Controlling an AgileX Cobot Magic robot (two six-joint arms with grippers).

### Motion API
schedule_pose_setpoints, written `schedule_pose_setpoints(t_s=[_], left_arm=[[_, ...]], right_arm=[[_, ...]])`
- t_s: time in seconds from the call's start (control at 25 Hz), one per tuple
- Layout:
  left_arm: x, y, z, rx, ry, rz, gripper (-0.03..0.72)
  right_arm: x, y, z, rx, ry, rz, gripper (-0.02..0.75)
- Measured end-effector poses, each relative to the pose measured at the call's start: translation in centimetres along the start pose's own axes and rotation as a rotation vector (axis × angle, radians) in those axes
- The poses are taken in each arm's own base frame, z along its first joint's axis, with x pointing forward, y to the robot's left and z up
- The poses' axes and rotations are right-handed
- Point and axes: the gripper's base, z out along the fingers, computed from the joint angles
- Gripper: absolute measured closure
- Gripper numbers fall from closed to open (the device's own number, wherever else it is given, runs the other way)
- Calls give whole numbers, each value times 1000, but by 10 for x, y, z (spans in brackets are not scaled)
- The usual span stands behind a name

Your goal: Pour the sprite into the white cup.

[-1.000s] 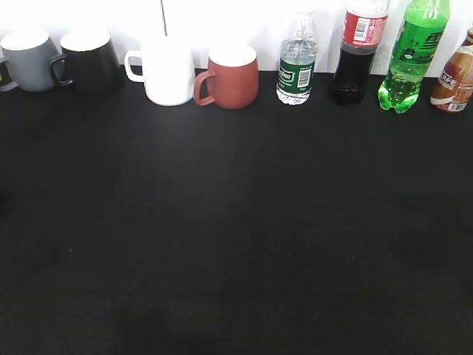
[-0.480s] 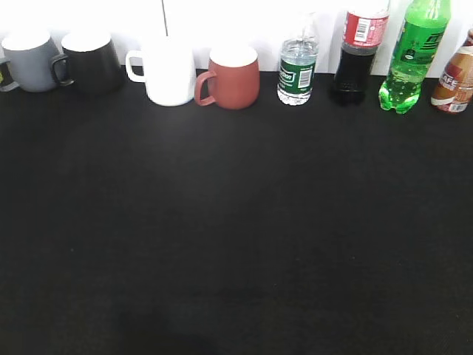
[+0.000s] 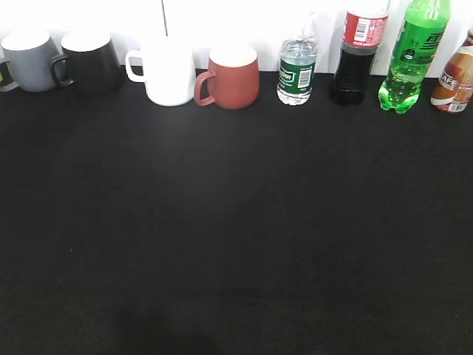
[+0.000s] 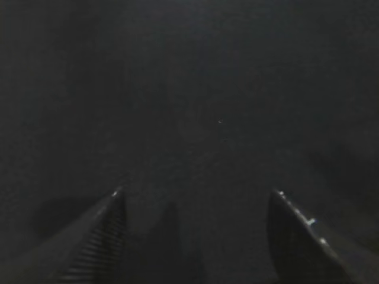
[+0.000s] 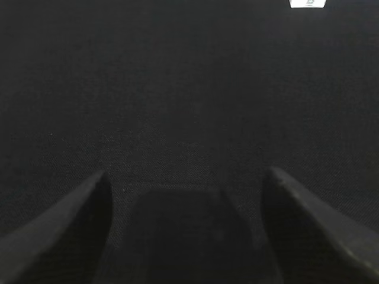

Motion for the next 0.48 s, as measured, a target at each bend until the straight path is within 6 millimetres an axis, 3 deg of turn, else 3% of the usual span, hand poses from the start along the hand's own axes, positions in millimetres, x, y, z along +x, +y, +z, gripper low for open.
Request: schedule_pose_setpoints(t_s=[0.16, 0.32, 0.48], left_arm=[[1, 2, -2, -60, -16, -45, 127], [12, 2, -20, -264, -141, -178, 127], [20, -2, -30, -305, -224, -192, 129]], right_arm=[[0, 0, -1, 4, -6, 2, 151], [1, 0, -1, 63, -13, 36, 151], [4, 0, -7, 104, -56, 59, 152]])
